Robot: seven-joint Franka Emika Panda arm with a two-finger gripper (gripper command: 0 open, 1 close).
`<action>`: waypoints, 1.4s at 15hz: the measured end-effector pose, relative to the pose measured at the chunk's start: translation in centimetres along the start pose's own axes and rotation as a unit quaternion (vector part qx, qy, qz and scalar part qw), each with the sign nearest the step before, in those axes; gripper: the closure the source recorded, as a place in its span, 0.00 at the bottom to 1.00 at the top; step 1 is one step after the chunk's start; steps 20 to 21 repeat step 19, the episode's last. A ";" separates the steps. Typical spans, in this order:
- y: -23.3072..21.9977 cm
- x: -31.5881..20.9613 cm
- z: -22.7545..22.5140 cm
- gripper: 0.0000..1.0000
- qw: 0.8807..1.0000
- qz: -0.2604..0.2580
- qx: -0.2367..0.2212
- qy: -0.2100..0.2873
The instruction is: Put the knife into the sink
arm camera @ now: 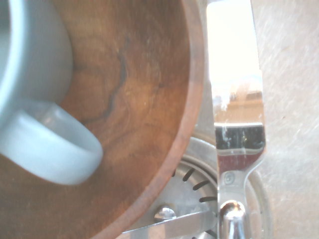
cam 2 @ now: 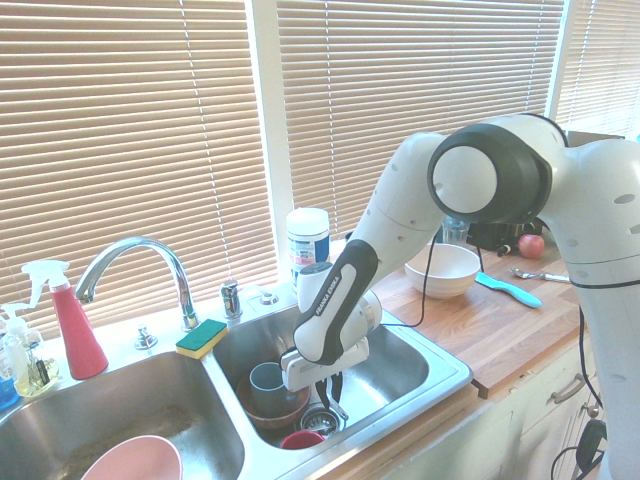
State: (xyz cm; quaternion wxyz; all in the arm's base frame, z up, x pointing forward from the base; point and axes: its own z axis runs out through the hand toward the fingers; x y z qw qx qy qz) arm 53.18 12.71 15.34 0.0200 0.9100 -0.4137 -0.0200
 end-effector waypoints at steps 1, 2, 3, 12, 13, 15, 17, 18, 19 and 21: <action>0.0 0.0 0.1 0.00 1.000 0.001 0.000 -0.001; -0.1 0.0 0.0 0.00 1.000 0.001 0.001 -0.001; -0.2 0.1 0.0 0.00 1.000 0.002 0.002 0.000; 0.1 0.6 0.0 0.00 1.000 0.006 0.001 0.002; 0.0 0.6 -0.2 0.00 1.000 0.006 0.002 0.003; 0.1 0.8 -2.4 0.00 1.000 0.008 0.013 0.011; 1.2 1.6 -7.1 0.00 1.000 0.008 0.019 0.012; 2.1 2.1 -10.0 0.00 1.000 0.007 0.024 0.013; 3.0 2.7 -13.0 0.00 0.999 0.005 0.029 0.015; 3.0 2.7 -13.0 0.00 0.999 0.005 0.029 0.015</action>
